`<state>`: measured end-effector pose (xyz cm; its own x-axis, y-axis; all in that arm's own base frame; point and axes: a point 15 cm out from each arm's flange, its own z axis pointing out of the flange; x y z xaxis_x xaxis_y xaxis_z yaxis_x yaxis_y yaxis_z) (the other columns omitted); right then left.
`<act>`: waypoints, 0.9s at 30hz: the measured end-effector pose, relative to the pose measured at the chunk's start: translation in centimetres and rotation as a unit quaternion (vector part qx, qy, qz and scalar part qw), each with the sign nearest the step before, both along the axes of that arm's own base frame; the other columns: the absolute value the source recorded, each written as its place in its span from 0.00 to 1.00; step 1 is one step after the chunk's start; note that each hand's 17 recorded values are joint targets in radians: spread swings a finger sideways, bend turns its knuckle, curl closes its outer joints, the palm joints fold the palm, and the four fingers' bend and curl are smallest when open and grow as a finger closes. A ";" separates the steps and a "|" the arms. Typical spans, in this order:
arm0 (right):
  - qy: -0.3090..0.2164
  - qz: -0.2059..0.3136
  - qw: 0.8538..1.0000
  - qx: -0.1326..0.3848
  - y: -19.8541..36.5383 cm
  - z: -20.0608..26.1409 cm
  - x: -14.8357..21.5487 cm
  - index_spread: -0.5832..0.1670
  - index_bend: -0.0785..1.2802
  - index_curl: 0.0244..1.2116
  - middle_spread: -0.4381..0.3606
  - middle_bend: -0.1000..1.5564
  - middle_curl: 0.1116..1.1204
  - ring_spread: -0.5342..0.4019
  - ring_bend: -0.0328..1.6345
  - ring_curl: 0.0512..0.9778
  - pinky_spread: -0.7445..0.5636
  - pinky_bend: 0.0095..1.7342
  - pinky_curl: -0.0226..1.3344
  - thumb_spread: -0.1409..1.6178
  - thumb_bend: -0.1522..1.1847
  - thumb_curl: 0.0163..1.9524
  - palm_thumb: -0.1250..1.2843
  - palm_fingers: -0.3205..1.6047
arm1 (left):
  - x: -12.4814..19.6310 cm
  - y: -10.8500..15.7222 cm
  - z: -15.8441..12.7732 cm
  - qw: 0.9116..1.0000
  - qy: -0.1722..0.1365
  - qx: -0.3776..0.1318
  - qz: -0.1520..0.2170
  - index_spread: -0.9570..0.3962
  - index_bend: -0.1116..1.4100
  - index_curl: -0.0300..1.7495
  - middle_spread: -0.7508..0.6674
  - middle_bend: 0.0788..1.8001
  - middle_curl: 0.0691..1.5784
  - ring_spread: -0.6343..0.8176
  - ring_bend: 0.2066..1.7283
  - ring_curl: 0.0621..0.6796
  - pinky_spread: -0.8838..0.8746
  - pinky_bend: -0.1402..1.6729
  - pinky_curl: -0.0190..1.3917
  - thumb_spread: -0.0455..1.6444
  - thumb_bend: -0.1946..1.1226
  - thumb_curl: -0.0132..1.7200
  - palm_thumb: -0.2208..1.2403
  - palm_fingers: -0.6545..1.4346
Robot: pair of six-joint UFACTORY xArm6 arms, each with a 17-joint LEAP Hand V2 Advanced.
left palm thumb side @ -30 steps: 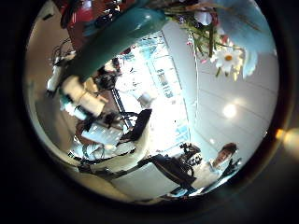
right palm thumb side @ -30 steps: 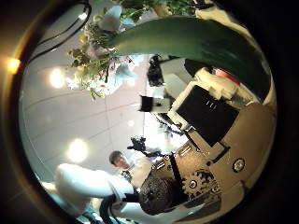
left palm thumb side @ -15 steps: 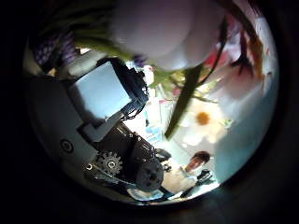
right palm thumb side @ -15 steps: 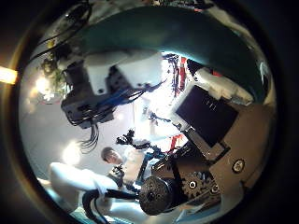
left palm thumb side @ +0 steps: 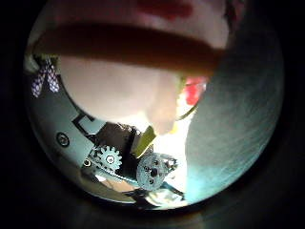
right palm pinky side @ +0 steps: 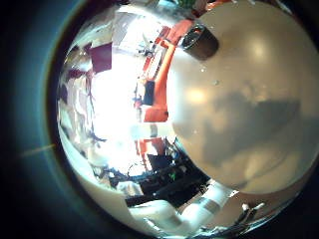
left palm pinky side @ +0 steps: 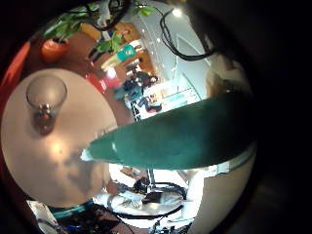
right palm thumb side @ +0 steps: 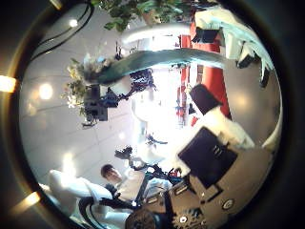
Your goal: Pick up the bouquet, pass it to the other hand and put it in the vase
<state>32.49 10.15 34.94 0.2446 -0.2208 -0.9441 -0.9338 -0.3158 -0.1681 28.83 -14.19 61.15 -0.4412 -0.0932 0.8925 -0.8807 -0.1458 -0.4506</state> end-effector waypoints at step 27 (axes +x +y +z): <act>-0.003 -0.041 0.999 -0.011 -1.9 -0.8 1.4 0.27 0.26 0.33 0.52 0.32 0.27 0.64 0.48 0.27 0.90 0.43 0.35 0.66 0.09 0.29 0.62 0.21 | 8.7 5.3 -1.0 0.996 -0.014 0.017 0.088 0.25 0.68 0.59 0.22 0.69 0.51 0.18 0.87 0.77 0.17 0.71 0.77 0.63 0.14 0.44 0.80 0.84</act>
<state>33.86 8.28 34.16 0.2307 -0.2617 -0.9372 -0.9558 -0.2415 -0.1679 37.53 -8.94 60.14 -0.4402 -0.2000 0.8754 -0.8302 -0.2806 -0.4816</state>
